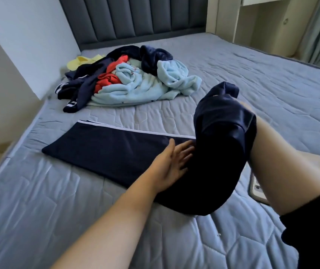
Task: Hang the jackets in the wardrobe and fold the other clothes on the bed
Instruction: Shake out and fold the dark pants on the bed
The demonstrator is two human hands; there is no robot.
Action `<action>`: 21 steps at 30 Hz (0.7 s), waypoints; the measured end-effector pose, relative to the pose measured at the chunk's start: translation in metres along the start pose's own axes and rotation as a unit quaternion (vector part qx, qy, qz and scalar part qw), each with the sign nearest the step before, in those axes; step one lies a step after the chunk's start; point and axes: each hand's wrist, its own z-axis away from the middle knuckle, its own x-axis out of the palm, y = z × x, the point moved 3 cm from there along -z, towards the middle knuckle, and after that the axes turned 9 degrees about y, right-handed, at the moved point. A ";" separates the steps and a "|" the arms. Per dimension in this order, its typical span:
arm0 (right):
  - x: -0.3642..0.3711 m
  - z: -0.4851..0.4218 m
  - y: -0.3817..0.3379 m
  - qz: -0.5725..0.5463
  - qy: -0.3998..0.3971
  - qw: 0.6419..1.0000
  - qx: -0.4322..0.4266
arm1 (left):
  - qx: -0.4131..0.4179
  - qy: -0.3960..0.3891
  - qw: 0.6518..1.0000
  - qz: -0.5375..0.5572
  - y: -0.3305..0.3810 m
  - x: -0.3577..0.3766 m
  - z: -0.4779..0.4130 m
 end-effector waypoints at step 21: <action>0.006 0.008 0.109 0.213 -0.146 0.930 0.262 | 0.117 0.379 0.896 0.200 -0.021 -0.127 0.042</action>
